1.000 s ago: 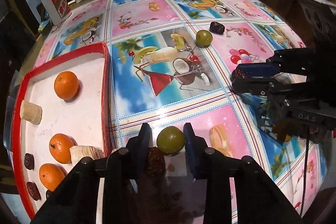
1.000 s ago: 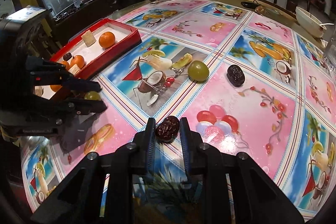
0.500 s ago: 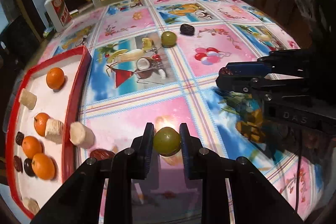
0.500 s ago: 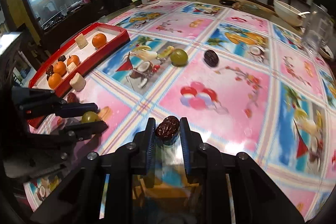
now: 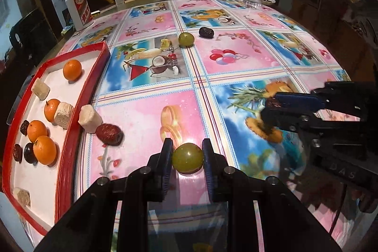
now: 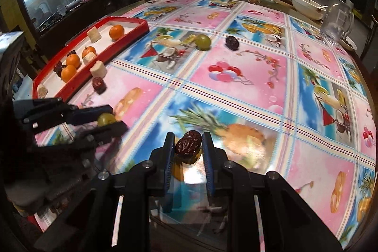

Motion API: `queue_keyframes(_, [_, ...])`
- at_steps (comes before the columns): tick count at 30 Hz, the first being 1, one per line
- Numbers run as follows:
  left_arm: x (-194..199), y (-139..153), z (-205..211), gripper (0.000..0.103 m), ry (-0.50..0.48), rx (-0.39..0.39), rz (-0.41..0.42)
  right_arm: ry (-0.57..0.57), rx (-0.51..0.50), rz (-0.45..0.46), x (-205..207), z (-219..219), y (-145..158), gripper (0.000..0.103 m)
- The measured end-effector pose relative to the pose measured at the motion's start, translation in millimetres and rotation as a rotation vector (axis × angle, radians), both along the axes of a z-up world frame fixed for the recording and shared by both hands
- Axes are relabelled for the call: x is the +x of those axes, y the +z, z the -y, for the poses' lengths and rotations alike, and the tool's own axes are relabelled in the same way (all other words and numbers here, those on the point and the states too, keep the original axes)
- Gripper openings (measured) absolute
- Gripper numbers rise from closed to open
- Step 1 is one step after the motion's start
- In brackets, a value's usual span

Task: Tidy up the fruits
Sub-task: 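Carry the red date and green grape over the red tray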

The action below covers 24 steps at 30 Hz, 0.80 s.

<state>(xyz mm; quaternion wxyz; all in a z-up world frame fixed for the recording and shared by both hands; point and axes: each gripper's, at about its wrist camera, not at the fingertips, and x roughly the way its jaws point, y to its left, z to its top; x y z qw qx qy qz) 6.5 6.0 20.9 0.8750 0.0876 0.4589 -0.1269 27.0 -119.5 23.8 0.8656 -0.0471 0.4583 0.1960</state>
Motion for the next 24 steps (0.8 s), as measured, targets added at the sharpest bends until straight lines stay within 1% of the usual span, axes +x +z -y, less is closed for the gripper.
queue_keyframes(4, [-4, 5, -9, 0.024, 0.008, -0.006, 0.012, 0.026, 0.004, 0.002, 3, -24, 6, 0.025])
queue_keyframes(6, [-4, 10, -18, 0.024, 0.019, -0.022, 0.021, 0.046, 0.001, 0.006, 4, -37, 10, 0.025])
queue_keyframes(12, [-5, 28, -60, 0.024, 0.101, -0.071, 0.054, 0.122, 0.004, 0.034, 7, -83, 24, 0.025])
queue_keyframes(16, [-4, 38, -98, 0.024, 0.187, -0.100, 0.060, 0.180, 0.021, 0.057, 10, -115, 35, 0.025])
queue_keyframes(20, [-6, 48, -142, 0.024, 0.289, -0.117, 0.083, 0.229, 0.052, 0.061, 19, -146, 41, 0.025])
queue_keyframes(24, [-5, 50, -184, 0.024, 0.378, -0.115, 0.094, 0.269, 0.069, 0.055, 31, -176, 43, 0.025])
